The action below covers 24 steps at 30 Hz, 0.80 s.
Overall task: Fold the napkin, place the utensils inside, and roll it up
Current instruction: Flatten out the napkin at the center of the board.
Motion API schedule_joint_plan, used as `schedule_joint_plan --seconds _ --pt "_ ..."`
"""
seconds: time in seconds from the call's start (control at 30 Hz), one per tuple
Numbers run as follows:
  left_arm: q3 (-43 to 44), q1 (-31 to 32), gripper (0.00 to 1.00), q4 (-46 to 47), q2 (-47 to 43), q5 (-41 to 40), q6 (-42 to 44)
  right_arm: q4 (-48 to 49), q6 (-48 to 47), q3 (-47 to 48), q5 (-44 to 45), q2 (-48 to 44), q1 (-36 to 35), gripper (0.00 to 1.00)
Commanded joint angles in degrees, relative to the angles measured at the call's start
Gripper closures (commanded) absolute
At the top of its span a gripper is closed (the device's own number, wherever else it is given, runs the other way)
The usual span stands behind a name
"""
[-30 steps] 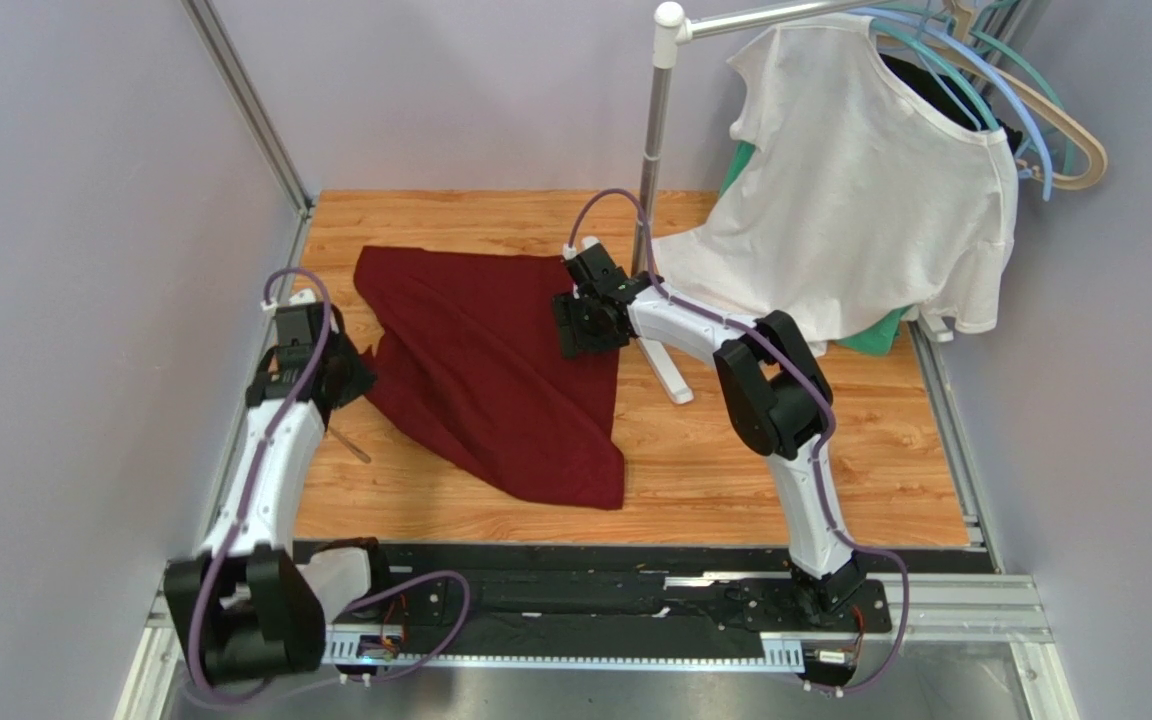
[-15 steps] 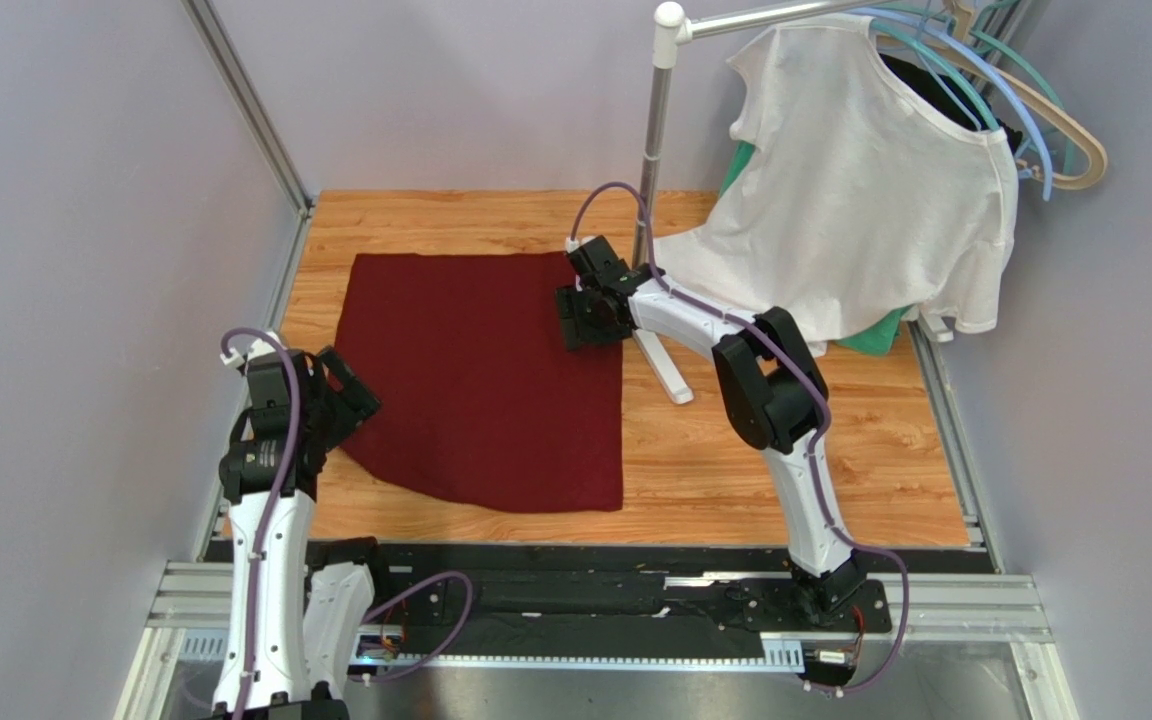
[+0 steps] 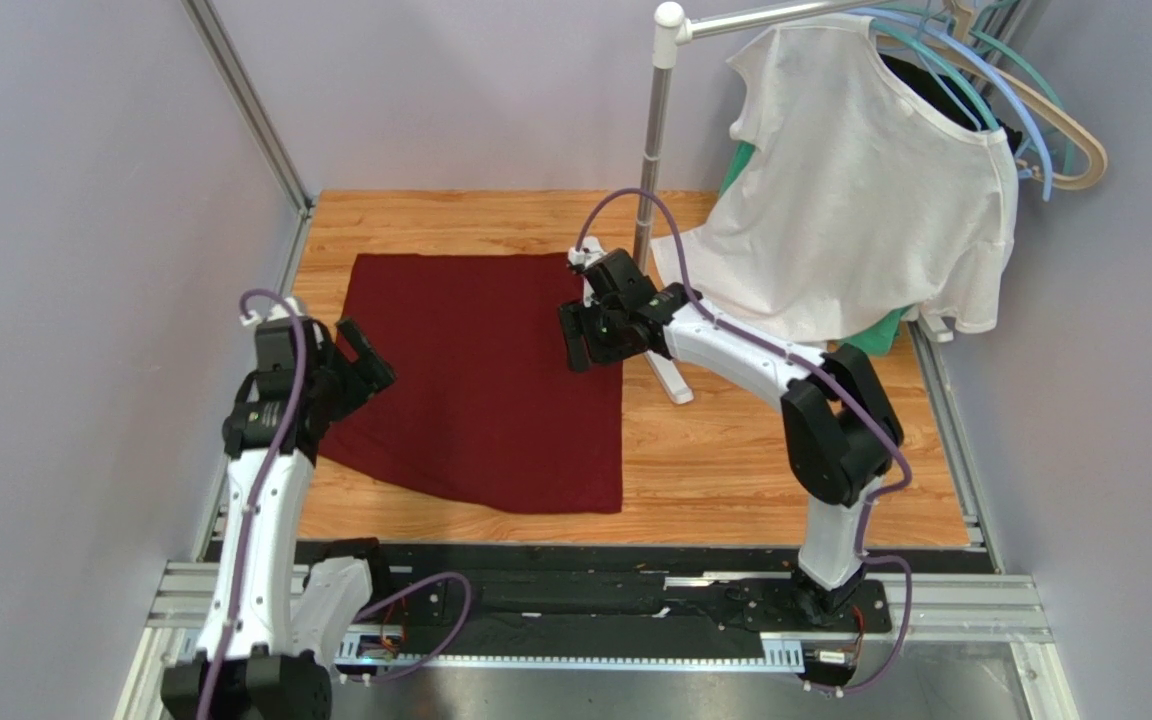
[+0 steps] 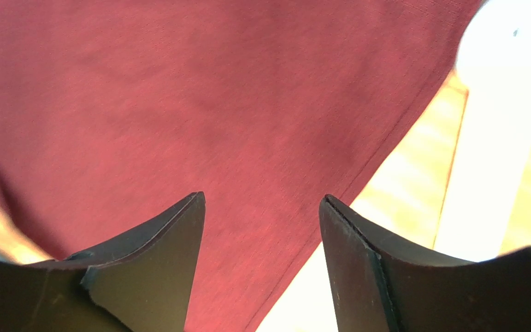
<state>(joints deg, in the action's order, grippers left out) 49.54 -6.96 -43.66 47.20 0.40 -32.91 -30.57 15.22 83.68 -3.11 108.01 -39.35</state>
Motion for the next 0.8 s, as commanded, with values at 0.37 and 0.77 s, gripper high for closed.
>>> schedule_joint_plan --seconds 0.37,0.77 --pt "-2.78 18.21 0.10 9.30 14.14 -8.12 1.45 3.94 16.94 -36.12 3.03 -34.26 -6.43 0.36" --pt "-13.86 16.10 0.16 18.43 11.15 -10.08 -10.16 3.58 17.21 -37.19 6.10 -34.01 -9.86 0.36"
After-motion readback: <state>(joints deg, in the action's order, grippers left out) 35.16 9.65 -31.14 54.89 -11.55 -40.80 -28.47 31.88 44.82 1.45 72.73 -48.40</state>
